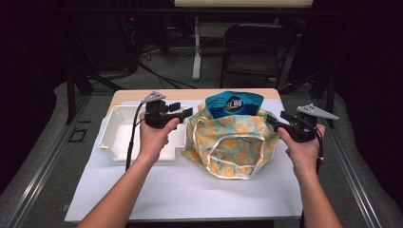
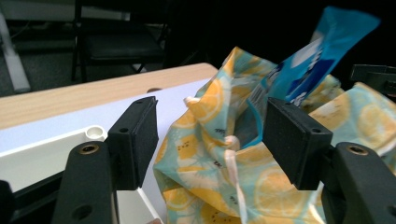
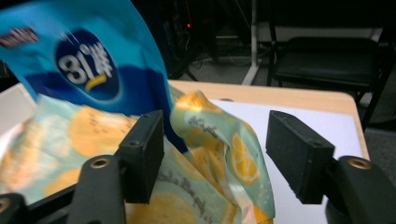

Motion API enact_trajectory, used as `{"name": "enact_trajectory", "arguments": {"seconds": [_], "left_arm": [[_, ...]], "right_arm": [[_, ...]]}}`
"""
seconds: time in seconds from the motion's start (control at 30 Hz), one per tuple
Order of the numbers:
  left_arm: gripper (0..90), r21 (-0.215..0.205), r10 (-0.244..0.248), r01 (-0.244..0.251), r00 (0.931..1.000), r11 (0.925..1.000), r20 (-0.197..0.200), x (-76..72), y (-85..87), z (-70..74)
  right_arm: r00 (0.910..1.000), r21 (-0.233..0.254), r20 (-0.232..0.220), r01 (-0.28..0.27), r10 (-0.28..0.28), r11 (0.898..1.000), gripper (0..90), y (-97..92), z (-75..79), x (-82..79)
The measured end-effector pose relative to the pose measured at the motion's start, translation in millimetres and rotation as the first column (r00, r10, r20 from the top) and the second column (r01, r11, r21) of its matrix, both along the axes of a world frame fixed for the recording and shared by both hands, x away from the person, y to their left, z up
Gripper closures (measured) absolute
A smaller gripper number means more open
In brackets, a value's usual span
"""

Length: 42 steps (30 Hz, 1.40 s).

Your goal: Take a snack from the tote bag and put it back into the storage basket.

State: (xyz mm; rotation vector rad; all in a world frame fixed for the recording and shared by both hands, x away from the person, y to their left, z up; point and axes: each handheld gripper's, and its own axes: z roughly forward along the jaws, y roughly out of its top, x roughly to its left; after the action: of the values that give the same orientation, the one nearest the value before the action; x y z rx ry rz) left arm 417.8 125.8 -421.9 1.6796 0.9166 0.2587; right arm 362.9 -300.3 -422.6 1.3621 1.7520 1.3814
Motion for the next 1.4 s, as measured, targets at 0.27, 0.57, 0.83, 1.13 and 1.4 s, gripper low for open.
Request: {"name": "enact_trajectory", "arguments": {"seconds": [0.27, 0.57, 0.83, 1.13, 1.4], "left_arm": [[37.2, 0.023, -0.088, 0.087, 0.9960, 0.9959, 0.017, -20.9, -21.1, -4.3], [26.7, 0.151, -0.097, 0.096, 0.9952, 0.9839, 0.002, -47.9, -66.1, -40.4], [16.6, 0.186, -0.095, 0.097, 0.9953, 0.9777, -0.021, -55.4, -84.0, -56.8], [23.6, 0.281, -0.087, 0.086, 0.9962, 0.9558, -0.007, -64.1, -102.5, -70.1], [68.1, 0.303, -0.102, 0.093, 0.9947, 0.9486, 0.014, -65.8, -102.0, -77.4]], "right_arm": [[0.9971, 0.046, 0.056, -0.055, 0.053, 0.997, 30.9, 4.5, 10.5, -19.1], [0.9965, -0.007, 0.002, -0.083, 0.083, 0.997, 17.3, 27.7, -16.9, -48.2], [0.9968, -0.023, 0.028, -0.075, 0.075, 0.997, 74.6, 30.1, -32.9, -57.7], [0.9953, -0.010, -0.020, -0.095, 0.094, 0.995, 89.8, 24.2, -51.0, -65.4], [0.9921, -0.022, -0.052, -0.115, 0.114, 0.993, 89.7, 22.2, -62.3, -69.8]]}}
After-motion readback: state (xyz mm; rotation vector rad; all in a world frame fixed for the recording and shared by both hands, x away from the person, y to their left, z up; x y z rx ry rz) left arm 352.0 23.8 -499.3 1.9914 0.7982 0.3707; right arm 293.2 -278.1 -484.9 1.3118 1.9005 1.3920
